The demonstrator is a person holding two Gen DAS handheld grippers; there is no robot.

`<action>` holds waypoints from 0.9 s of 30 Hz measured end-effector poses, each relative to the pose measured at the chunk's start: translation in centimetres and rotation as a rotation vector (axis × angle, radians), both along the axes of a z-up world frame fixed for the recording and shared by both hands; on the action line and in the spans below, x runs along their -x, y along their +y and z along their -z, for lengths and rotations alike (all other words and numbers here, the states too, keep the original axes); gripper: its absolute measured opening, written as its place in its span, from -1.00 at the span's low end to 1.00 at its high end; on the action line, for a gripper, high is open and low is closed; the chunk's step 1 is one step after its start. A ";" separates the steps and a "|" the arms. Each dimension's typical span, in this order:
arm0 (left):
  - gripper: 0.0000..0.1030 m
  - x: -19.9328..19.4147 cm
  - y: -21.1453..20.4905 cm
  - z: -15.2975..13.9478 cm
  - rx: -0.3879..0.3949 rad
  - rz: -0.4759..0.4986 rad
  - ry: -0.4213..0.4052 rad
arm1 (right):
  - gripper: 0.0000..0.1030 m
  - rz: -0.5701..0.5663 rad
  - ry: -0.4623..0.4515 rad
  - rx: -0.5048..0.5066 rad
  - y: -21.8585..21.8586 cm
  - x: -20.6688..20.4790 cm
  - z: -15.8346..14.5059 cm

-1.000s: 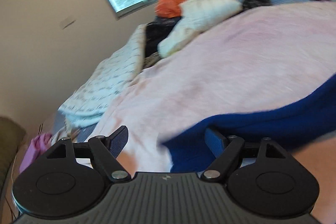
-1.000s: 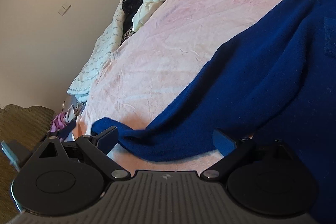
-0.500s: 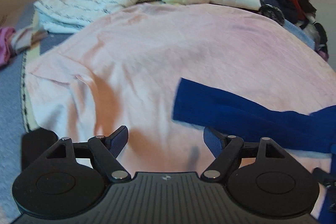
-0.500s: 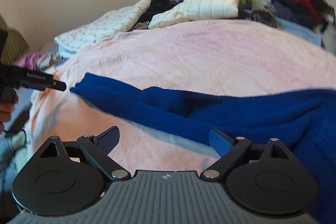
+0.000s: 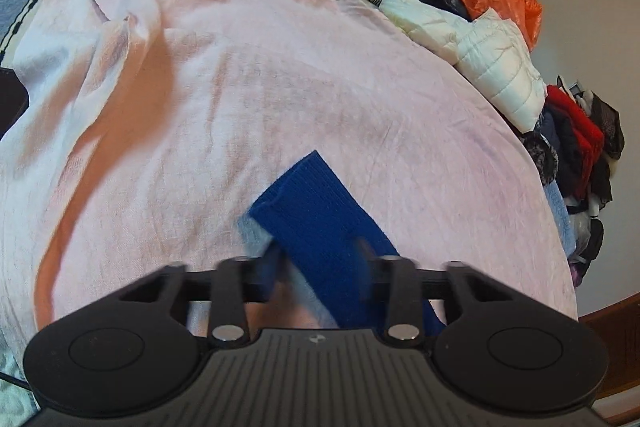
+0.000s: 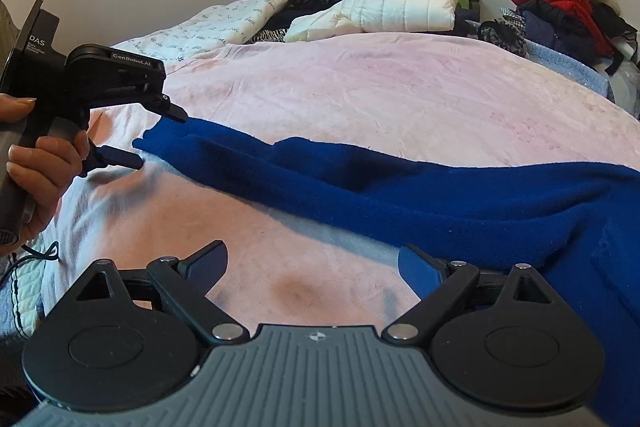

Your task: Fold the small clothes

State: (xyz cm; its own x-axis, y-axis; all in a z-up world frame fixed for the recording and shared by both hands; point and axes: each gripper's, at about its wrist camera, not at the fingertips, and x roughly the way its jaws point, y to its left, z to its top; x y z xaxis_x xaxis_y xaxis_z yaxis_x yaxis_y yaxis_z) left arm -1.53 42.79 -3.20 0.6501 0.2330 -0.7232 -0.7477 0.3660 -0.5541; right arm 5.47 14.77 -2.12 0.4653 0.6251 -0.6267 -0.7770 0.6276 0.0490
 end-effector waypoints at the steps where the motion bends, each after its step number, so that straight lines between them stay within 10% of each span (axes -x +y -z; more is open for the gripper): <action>1: -0.87 0.0 0.3 0.4 0.034 0.009 -0.004 | 0.84 0.001 0.002 0.002 -0.1 0.0 0.1; 7: -0.93 2.5 0.3 1.0 0.088 -0.033 -0.101 | 0.84 -0.009 0.021 0.018 -0.3 0.5 0.9; 16: -0.92 8.6 -4.6 -0.6 -0.064 0.068 -0.067 | 0.85 -0.071 0.011 0.042 0.0 1.8 0.7; 21: -0.87 9.6 -4.0 -0.1 -0.032 0.070 -0.061 | 0.83 -0.161 -0.165 0.114 1.2 4.5 0.0; 27: -0.73 11.8 -3.9 -3.4 -0.227 -0.038 -0.012 | 0.65 -0.298 -0.322 0.146 4.9 7.0 -0.4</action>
State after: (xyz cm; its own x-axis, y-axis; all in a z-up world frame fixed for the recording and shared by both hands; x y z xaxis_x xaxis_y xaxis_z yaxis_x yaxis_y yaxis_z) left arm -13.37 38.93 0.15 0.6462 0.4135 -0.6414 -0.7570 0.4538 -0.4701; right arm -1.52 19.67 -1.72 0.4643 0.6769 -0.5712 -0.8857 0.3574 -0.2965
